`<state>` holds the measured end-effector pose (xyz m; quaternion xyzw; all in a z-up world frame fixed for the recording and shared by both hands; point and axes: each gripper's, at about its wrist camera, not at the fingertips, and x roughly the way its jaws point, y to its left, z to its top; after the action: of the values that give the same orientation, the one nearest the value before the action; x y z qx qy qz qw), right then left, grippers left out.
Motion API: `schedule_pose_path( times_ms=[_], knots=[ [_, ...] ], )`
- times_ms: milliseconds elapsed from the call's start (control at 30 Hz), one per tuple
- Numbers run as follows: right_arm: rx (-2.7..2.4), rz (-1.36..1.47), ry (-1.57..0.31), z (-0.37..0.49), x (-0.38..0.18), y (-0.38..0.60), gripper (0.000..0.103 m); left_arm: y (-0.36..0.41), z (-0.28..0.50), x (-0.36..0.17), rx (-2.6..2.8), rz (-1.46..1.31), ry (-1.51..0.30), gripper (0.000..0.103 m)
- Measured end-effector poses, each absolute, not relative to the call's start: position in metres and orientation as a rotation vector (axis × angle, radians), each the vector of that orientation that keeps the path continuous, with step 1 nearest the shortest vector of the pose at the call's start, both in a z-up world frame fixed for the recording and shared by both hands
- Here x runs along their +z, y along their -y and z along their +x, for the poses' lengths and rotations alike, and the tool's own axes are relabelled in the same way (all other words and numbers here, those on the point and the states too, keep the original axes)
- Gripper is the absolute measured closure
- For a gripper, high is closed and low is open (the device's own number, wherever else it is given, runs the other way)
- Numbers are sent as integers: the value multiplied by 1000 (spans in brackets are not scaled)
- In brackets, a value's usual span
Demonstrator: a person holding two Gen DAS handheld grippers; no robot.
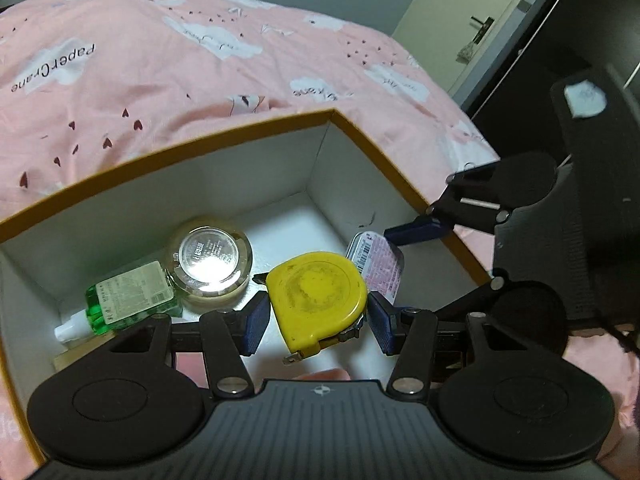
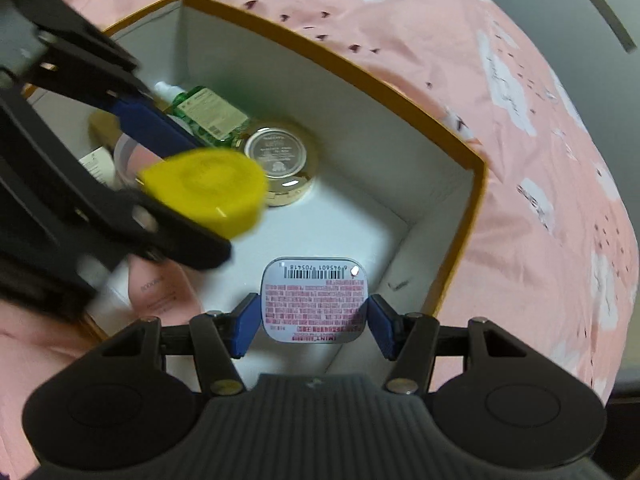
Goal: Organize rigid objects
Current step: 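Release the IMINT tin with the right tool while the left tool drops the tape measure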
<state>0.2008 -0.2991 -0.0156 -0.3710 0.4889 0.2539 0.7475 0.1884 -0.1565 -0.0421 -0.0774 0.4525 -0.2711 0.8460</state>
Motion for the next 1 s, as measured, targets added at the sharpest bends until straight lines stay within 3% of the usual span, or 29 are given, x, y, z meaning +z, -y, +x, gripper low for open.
schedule_pose_path(
  times_ms=[733,1000],
  knots=[
    [686,-994,-1123,216,-52,280,46,158,217,-83,-515,-237,-1130,43],
    [657,-1022,-1120,215,-52,274,39,161,220,-84,-485,-223,-1162,43]
  ],
)
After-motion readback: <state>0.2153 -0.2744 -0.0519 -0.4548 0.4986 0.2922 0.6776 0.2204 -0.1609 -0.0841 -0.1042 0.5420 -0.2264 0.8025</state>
